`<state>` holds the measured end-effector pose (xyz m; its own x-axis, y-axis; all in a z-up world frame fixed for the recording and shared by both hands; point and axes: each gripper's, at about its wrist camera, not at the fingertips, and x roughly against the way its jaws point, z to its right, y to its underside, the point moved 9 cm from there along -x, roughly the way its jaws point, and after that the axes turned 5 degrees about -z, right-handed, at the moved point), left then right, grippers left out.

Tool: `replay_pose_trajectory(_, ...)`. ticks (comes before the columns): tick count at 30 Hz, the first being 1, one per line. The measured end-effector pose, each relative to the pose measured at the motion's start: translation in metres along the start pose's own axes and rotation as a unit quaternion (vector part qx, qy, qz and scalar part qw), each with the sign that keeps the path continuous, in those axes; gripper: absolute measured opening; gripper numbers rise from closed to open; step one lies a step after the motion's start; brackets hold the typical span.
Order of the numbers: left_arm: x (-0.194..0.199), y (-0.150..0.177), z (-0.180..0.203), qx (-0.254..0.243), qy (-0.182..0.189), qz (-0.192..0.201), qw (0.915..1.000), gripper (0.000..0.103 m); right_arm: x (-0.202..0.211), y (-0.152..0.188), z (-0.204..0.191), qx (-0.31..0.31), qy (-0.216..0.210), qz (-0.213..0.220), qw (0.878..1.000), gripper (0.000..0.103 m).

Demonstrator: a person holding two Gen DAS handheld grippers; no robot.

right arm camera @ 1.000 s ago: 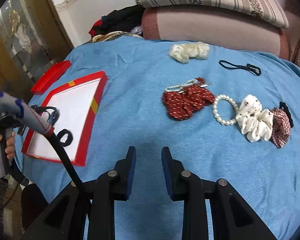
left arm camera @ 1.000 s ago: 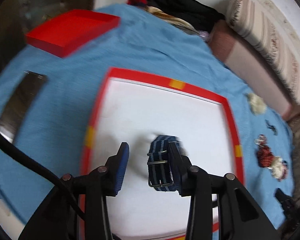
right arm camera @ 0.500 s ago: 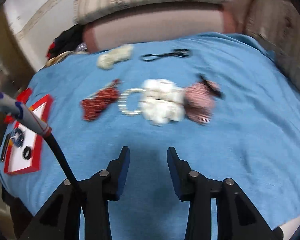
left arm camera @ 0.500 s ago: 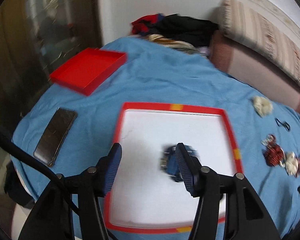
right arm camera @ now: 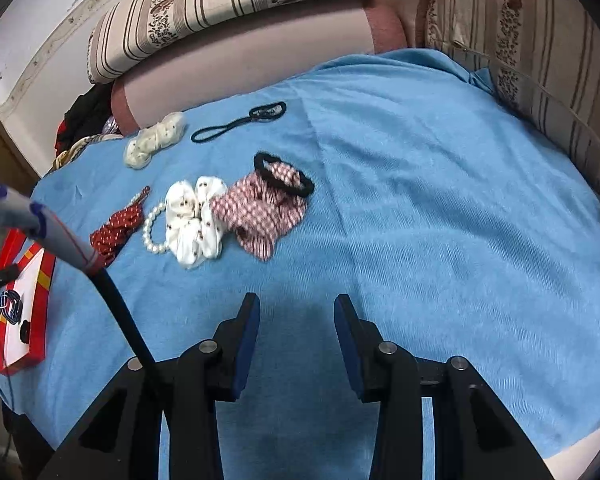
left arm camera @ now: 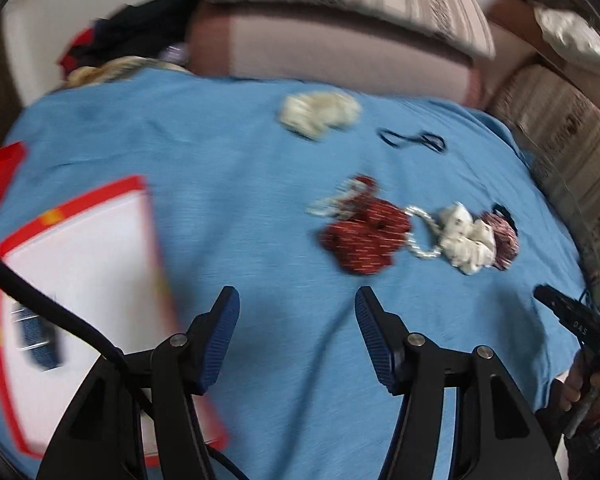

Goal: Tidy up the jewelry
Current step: 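Grasp the red checkered scrunchie with the right tool while the left grasps the polka-dot one, then carry both scrunchies into the white tray and open both tools to release them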

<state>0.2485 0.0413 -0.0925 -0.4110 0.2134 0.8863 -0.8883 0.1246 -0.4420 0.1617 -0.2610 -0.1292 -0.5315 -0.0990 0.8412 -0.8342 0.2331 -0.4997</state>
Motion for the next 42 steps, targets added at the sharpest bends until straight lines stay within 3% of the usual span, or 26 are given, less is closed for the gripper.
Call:
replay_pose_trajectory(5, -0.044, -0.012, 0.034, -0.013, 0.006, -0.017, 0.9997, 0.059, -0.023, -0.015, -0.014, 0.019, -0.016, -0.001, 1.0, 0.055)
replay_pose_trajectory(10, -0.076, -0.024, 0.056, -0.028, 0.013, -0.032, 0.999, 0.059, -0.044, -0.028, -0.022, 0.026, -0.023, -0.005, 0.999, 0.056)
replay_pose_trajectory(14, -0.094, -0.033, 0.066, -0.031, 0.007, -0.04, 0.9987, 0.059, -0.055, -0.034, -0.024, 0.035, -0.005, -0.006, 0.999, 0.056)
replay_pose_trajectory(15, -0.099, -0.033, 0.068, -0.031, 0.005, -0.044, 0.9985, 0.055, -0.058, -0.034, -0.023, 0.034, -0.001, -0.009, 0.999, 0.05)
replay_pose_trajectory(16, -0.103, -0.032, 0.069, -0.03, 0.003, -0.052, 0.9982, 0.029, -0.059, -0.034, -0.022, 0.031, -0.002, -0.012, 0.999, 0.04)
replay_pose_trajectory(17, -0.105, -0.03, 0.068, -0.028, 0.0, -0.059, 0.9978, 0.014, -0.06, -0.033, -0.021, 0.024, -0.008, -0.02, 0.999, 0.017)
replay_pose_trajectory(18, -0.107, -0.027, 0.066, -0.023, -0.002, -0.069, 0.9973, 0.012, -0.059, -0.031, -0.02, 0.015, -0.017, -0.026, 0.999, 0.009)
replay_pose_trajectory(22, -0.088, -0.02, 0.062, -0.01, 0.007, -0.059, 0.9982, 0.011, -0.038, -0.024, -0.017, 0.004, -0.027, -0.019, 0.999, 0.007)
replay_pose_trajectory(31, 0.009, 0.009, 0.038, 0.016, 0.032, -0.001, 0.9994, 0.011, 0.02, 0.002, -0.047, 0.015, -0.091, -0.014, 0.996, 0.007)
replay_pose_trajectory(36, 0.054, 0.031, -0.004, 0.052, 0.009, 0.03, 0.9981, 0.011, 0.036, 0.008, -0.087, 0.018, -0.157, -0.023, 0.987, 0.007)
replay_pose_trajectory(40, 0.078, 0.057, -0.059, 0.095, -0.038, 0.044, 0.9938, 0.011, 0.039, 0.011, -0.119, 0.03, -0.189, -0.031, 0.981, 0.006)
replay_pose_trajectory(42, 0.085, 0.072, -0.088, 0.124, -0.05, 0.042, 0.9901, 0.011, 0.045, 0.008, -0.137, 0.028, -0.232, -0.033, 0.972, 0.005)
